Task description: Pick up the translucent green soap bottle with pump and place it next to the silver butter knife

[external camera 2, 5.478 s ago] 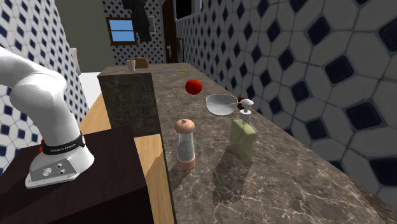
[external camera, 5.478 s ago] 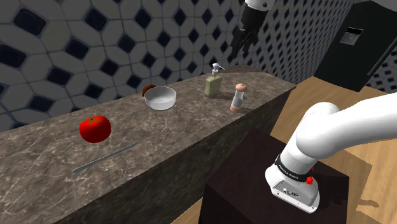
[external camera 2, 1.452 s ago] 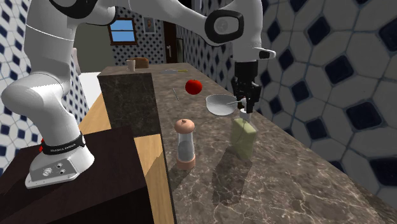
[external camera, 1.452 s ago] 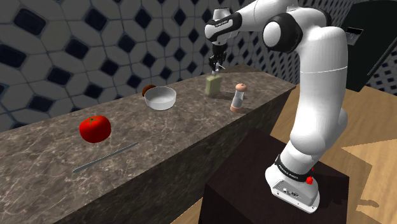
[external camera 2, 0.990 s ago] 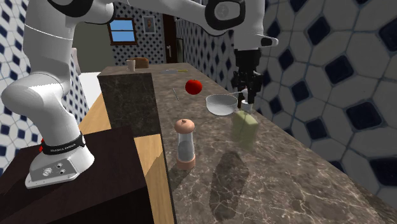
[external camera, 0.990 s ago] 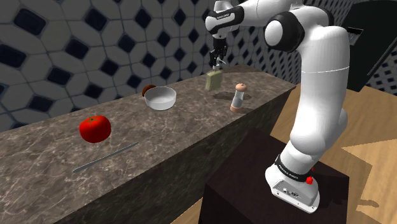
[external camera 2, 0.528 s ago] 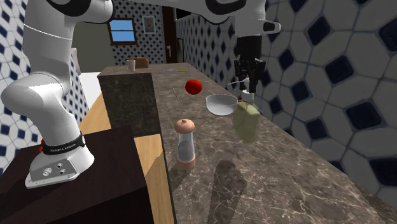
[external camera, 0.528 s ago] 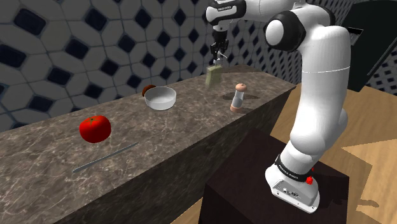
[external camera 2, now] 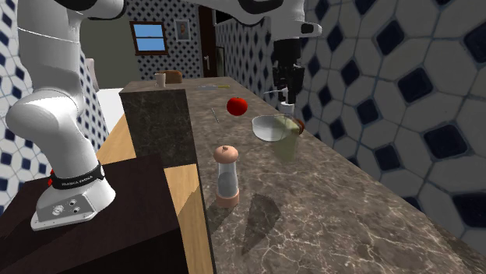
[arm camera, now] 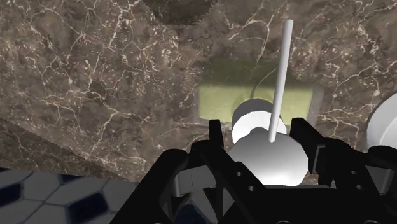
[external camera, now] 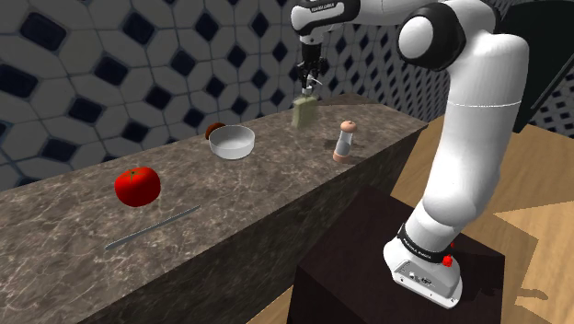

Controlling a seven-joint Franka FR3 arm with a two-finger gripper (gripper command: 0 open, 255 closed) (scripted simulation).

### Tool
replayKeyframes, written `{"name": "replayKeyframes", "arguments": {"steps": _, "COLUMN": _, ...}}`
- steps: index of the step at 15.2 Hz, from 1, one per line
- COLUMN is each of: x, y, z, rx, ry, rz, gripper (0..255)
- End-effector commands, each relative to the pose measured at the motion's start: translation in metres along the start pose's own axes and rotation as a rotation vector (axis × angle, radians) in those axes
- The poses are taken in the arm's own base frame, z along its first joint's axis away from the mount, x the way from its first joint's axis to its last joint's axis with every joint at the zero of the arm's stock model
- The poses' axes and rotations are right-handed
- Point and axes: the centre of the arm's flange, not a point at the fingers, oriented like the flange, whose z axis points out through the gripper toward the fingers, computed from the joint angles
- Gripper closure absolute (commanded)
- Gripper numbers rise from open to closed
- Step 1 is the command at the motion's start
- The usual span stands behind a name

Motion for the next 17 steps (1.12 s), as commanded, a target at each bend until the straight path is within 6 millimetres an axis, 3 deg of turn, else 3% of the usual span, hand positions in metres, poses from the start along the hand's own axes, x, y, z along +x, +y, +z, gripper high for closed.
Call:
{"name": "replayKeyframes", "arguments": {"steps": 1, "x": -0.009, "y": -0.026, "z": -0.003, "rx": -0.001, "ry": 0.000, "rz": 0.001, "gripper": 255}}
{"name": "replayKeyframes", "arguments": {"steps": 17, "x": -0.068, "y": -0.227, "z": -0.029, "rx": -0.001, "ry": 0.000, "rz": 0.001, "gripper": 255}}
